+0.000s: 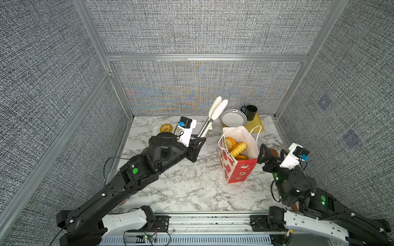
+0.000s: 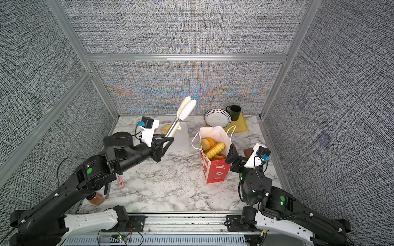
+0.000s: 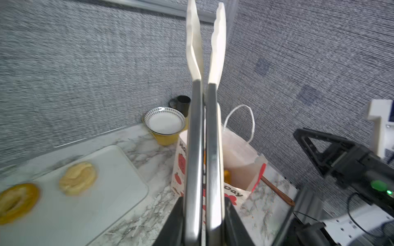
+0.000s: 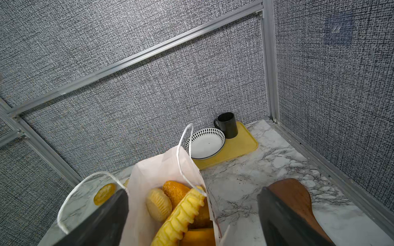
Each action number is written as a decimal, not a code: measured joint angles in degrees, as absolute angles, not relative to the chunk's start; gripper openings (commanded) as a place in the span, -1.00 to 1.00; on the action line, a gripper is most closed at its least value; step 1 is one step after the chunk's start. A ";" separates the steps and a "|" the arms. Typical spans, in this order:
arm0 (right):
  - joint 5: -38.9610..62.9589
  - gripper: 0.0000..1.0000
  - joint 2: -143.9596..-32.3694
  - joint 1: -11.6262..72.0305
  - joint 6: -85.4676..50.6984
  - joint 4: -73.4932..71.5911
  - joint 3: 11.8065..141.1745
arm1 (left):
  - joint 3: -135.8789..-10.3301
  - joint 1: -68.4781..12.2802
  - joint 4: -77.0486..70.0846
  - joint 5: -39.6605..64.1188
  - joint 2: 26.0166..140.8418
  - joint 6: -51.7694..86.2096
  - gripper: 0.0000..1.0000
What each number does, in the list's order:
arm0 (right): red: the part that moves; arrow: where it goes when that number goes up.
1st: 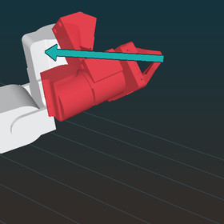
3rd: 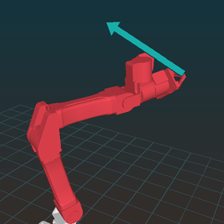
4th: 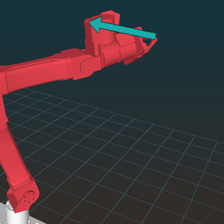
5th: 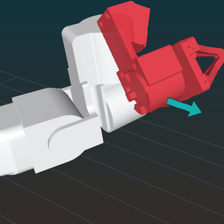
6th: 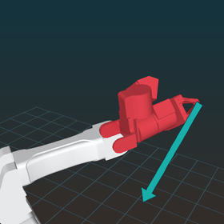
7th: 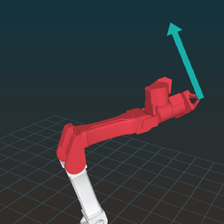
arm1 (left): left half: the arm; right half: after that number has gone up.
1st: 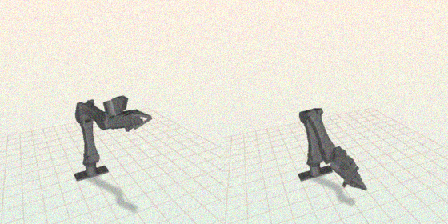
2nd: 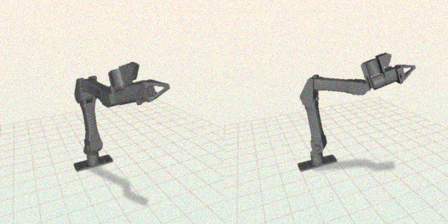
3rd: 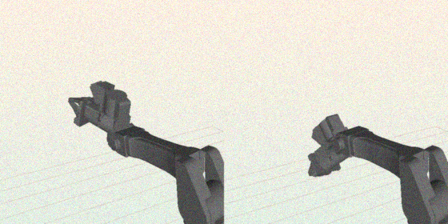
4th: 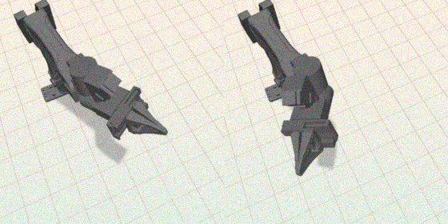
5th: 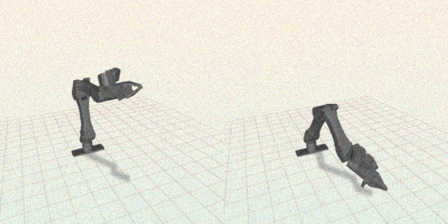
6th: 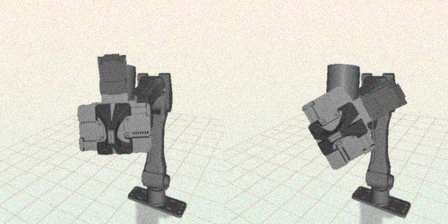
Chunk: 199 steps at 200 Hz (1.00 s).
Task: Pack bread into a paper bag
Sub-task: Place the fake bread in the paper bag, then pick up the fake bread from the plate.
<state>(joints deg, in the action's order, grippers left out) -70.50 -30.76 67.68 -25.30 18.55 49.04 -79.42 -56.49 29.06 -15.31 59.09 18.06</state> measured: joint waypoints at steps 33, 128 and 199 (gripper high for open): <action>-69.97 0.94 -31.22 67.68 -25.10 18.52 48.90 | -80.84 -51.44 34.87 -28.73 65.23 20.69 -0.37; -60.77 0.98 -26.61 67.68 -19.18 12.73 51.40 | -77.30 -36.21 35.03 -18.72 91.18 27.66 -0.34; -54.48 0.98 -24.32 67.68 -17.12 9.76 50.35 | -77.73 -28.08 28.08 -3.97 101.19 32.47 -0.21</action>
